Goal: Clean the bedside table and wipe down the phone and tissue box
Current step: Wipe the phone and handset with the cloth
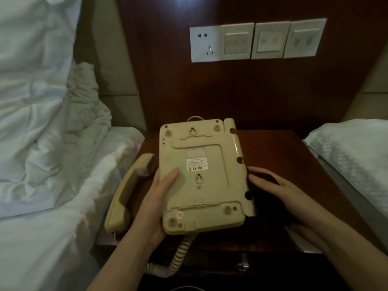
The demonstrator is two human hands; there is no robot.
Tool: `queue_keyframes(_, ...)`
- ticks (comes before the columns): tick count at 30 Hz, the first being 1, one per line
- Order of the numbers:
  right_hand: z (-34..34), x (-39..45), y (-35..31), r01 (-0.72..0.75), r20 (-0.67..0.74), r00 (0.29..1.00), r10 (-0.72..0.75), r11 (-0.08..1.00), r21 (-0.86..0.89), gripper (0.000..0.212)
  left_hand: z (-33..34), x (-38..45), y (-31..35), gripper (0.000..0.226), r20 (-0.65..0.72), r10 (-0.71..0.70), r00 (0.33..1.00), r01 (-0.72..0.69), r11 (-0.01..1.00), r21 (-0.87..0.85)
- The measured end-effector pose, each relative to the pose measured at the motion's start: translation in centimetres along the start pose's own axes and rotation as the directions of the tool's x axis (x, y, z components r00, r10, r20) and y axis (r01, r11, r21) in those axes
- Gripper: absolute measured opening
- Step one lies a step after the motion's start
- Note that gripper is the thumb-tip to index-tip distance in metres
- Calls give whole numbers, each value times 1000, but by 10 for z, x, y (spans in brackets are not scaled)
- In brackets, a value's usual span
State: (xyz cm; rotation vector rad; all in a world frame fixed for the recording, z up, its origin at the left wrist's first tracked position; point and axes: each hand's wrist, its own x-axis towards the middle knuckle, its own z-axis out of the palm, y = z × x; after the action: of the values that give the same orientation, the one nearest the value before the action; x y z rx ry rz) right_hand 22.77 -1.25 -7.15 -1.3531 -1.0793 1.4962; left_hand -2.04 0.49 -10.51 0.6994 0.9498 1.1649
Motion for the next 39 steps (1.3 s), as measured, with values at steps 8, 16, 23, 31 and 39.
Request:
queue_keyframes(8,0,-35,-25,193,63,980,-190,980,-42,37,28,2,-9,62,-63,249,967,-194,869,456)
queue_keyframes(16,28,-46,-44,234,97,968,-230,972,-26,24,46,-8,5,62,34,261,965,-244,836,491)
queue_keyframes(23,49,-30,-63,197,211,962,-173,976,-97,23,34,110,39,50,273,248,930,-355,804,477)
queue_keyframes(31,66,-16,-62,353,-28,934,-357,930,-99,38,71,93,66,18,343,221,913,-341,875,344)
queue_keyframes(39,82,-19,-66,481,16,811,-585,649,-590,31,63,80,69,26,187,403,896,-440,859,261)
